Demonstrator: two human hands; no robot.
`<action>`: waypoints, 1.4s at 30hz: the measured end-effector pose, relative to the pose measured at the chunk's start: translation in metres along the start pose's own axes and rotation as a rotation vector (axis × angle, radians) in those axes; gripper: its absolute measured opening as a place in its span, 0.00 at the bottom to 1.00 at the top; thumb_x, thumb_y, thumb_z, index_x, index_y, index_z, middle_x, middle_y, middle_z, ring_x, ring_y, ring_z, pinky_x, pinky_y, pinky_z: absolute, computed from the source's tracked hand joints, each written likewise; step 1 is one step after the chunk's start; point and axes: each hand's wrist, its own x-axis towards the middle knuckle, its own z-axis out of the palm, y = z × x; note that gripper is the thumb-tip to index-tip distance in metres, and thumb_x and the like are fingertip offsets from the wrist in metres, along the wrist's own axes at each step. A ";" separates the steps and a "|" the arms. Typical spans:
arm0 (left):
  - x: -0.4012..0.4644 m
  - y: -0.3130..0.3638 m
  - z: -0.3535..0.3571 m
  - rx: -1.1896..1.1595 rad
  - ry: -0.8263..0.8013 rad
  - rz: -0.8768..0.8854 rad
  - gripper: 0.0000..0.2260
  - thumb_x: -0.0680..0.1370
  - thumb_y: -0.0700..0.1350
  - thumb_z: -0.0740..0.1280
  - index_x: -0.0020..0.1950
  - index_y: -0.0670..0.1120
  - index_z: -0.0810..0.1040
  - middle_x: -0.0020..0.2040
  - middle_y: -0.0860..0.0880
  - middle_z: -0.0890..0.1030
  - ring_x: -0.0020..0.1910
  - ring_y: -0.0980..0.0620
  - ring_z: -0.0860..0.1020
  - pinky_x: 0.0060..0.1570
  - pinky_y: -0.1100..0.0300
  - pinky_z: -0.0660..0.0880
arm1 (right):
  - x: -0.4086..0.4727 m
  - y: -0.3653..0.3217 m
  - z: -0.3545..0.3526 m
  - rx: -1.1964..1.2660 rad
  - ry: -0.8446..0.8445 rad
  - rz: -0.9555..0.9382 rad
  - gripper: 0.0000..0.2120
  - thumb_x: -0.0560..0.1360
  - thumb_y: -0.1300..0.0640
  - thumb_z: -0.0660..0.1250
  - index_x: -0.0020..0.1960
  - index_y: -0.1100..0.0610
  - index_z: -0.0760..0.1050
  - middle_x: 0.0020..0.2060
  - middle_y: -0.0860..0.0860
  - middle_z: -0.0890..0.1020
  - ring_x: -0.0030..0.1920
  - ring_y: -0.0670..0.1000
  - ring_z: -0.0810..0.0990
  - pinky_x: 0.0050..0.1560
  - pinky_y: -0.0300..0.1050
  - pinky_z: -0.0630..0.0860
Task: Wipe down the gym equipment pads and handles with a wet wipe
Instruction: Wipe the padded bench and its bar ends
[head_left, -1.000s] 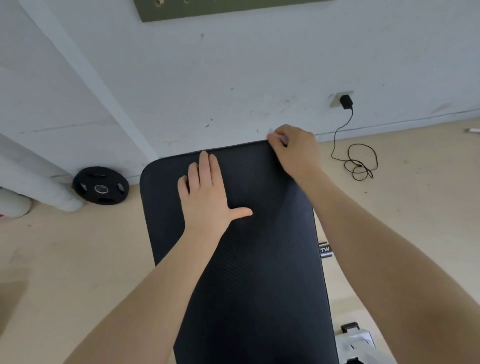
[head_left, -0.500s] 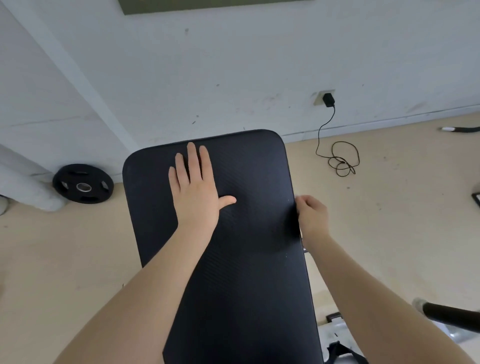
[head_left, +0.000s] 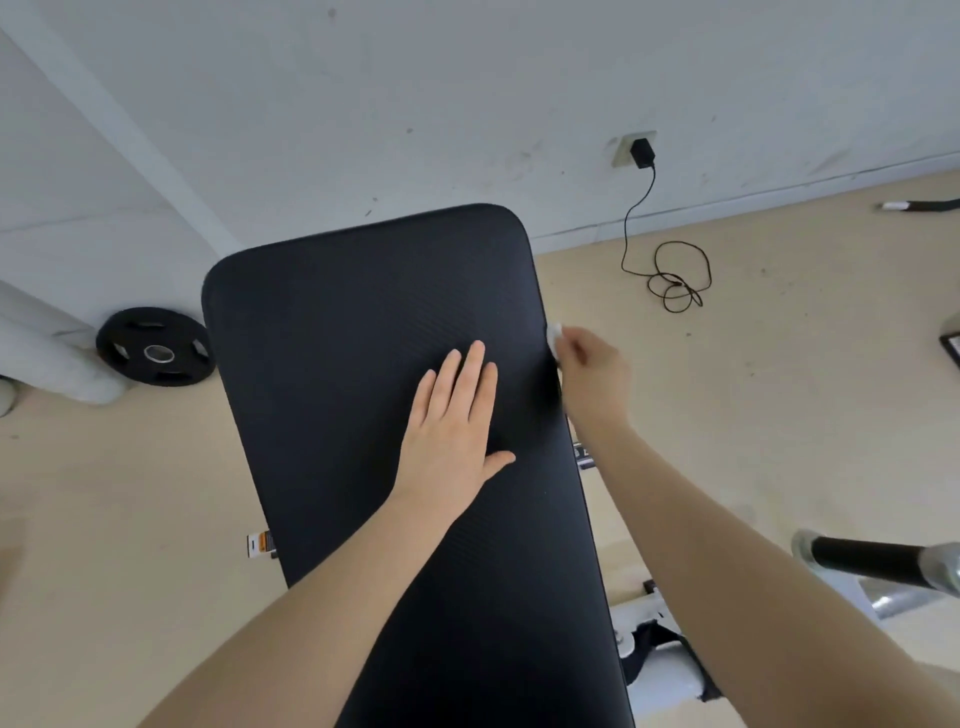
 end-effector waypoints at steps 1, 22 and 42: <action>-0.002 0.005 0.001 0.008 -0.037 0.013 0.43 0.66 0.62 0.72 0.73 0.40 0.62 0.75 0.40 0.60 0.72 0.41 0.63 0.69 0.47 0.61 | -0.011 0.014 -0.003 -0.031 -0.010 0.040 0.16 0.79 0.55 0.58 0.33 0.57 0.67 0.27 0.50 0.66 0.30 0.48 0.62 0.28 0.36 0.60; -0.011 0.040 0.016 0.134 -0.192 -0.091 0.48 0.72 0.60 0.66 0.76 0.41 0.39 0.77 0.41 0.41 0.76 0.42 0.44 0.74 0.49 0.44 | -0.108 0.125 -0.031 -0.026 -0.234 0.255 0.16 0.78 0.57 0.58 0.32 0.60 0.64 0.28 0.53 0.64 0.31 0.50 0.61 0.33 0.46 0.57; -0.070 0.099 0.050 0.139 -0.270 -0.075 0.47 0.70 0.57 0.71 0.77 0.43 0.45 0.77 0.40 0.45 0.76 0.41 0.47 0.73 0.48 0.47 | -0.079 0.115 -0.026 0.113 -0.352 -0.086 0.13 0.81 0.60 0.54 0.40 0.58 0.72 0.33 0.47 0.73 0.34 0.45 0.69 0.37 0.36 0.66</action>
